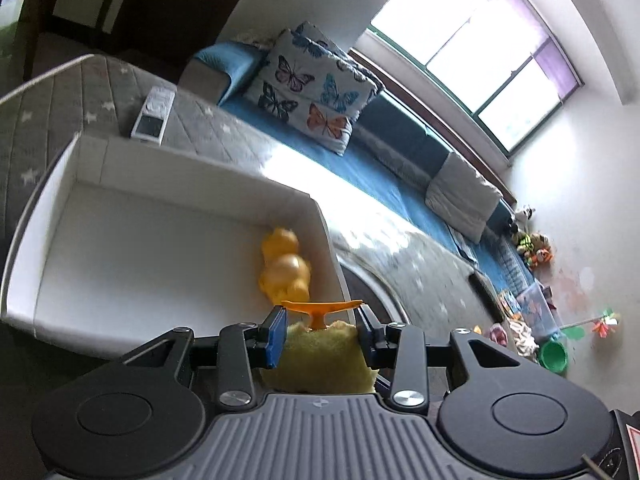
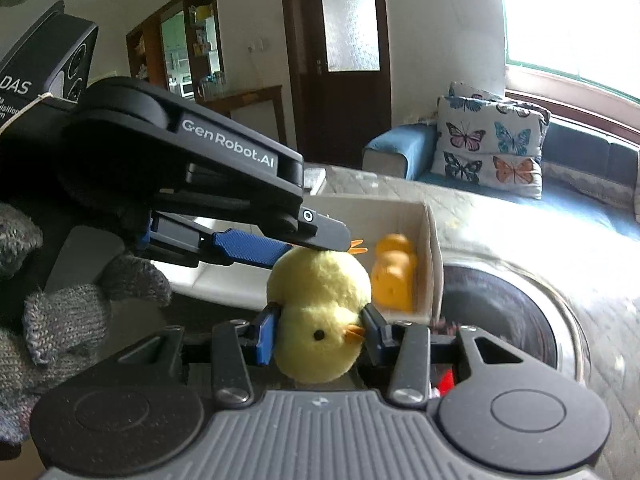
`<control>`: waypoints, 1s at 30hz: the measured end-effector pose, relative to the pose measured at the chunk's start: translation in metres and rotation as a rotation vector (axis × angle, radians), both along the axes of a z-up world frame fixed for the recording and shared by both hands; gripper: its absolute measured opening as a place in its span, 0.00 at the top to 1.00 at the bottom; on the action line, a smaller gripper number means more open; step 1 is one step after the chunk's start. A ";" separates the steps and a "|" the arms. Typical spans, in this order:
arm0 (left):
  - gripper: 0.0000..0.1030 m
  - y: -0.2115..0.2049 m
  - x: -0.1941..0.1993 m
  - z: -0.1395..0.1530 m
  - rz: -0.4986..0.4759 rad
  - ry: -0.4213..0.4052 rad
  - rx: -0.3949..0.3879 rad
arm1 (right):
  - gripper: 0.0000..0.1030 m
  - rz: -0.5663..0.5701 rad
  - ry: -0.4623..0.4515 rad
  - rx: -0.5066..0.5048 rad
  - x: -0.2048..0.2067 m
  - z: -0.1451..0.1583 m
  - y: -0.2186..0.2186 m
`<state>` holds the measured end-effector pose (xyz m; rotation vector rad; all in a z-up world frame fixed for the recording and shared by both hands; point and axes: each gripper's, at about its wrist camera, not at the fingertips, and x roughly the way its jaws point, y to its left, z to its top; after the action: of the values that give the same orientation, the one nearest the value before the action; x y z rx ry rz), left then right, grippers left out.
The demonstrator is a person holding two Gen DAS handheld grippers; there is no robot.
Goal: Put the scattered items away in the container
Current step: 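Lift the plush chick with the left gripper and carry it into the box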
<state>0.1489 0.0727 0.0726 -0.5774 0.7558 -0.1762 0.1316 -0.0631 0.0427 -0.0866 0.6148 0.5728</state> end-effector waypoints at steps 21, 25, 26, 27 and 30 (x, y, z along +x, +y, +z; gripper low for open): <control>0.61 0.031 0.076 -0.050 0.072 0.118 -0.006 | 0.58 0.062 0.110 -0.030 0.093 -0.045 0.022; 0.61 0.031 0.078 -0.058 0.069 0.140 -0.004 | 0.58 0.058 0.134 -0.039 0.097 -0.053 0.022; 0.61 0.031 0.078 -0.059 0.071 0.144 -0.005 | 0.58 0.058 0.137 -0.042 0.097 -0.054 0.022; 0.61 0.030 0.079 -0.059 0.072 0.146 -0.005 | 0.58 0.059 0.140 -0.046 0.096 -0.054 0.022; 0.61 0.030 0.078 -0.059 0.076 0.142 -0.004 | 0.58 0.059 0.143 -0.050 0.096 -0.055 0.023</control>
<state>0.2266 0.1024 0.0136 -0.6261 0.8693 -0.0670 0.2273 -0.0404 -0.0127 -0.1114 0.7677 0.6244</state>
